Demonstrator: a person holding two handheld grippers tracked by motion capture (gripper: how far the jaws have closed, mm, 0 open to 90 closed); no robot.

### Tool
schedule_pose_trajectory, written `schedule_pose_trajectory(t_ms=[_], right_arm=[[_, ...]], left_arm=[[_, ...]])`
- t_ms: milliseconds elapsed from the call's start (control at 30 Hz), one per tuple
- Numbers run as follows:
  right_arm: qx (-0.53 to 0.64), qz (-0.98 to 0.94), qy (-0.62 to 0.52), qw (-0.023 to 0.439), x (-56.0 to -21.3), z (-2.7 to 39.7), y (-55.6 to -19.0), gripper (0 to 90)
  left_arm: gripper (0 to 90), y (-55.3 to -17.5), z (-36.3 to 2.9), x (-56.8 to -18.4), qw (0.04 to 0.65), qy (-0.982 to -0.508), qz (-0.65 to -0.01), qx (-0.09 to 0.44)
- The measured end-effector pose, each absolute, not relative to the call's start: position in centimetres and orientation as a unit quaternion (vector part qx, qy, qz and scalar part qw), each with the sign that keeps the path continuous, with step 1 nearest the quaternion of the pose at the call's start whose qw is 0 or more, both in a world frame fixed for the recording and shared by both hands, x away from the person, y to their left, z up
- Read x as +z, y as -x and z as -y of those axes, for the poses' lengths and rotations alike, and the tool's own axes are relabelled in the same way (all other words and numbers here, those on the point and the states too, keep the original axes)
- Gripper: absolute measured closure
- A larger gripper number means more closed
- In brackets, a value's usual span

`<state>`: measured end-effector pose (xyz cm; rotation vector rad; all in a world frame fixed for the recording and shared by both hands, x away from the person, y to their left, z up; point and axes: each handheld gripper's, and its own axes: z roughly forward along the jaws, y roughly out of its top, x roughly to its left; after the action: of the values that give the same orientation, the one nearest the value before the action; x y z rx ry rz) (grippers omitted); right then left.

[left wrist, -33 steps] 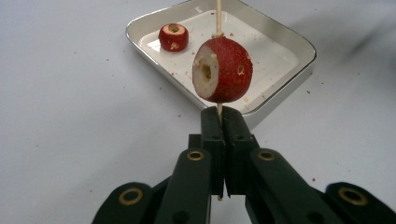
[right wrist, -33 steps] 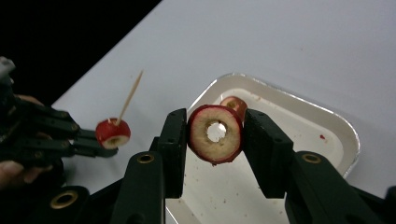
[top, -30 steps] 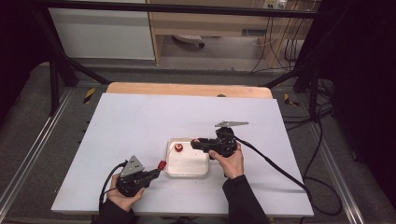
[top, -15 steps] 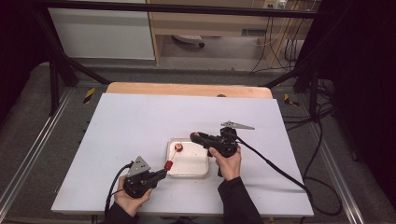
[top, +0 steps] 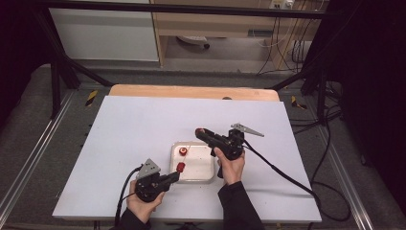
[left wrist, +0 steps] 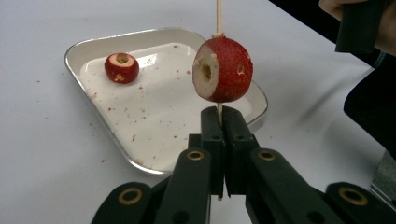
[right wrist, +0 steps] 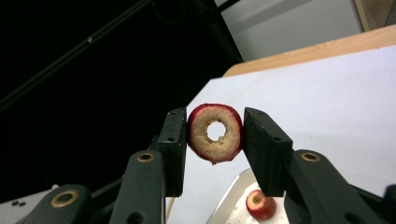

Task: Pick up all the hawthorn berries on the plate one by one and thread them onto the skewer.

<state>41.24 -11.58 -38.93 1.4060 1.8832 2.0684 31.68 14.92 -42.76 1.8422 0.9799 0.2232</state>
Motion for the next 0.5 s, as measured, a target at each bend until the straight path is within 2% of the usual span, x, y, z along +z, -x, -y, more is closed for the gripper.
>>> schedule_pose_trajectory(t_ms=[500], right_arm=[[0.703,-0.55,-0.452,0.004,-38.5,11.5,-41.1,61.5]], left_arm=[[88.2,-32.3,-12.7,-42.2,0.525,-0.742,-0.407,0.087]])
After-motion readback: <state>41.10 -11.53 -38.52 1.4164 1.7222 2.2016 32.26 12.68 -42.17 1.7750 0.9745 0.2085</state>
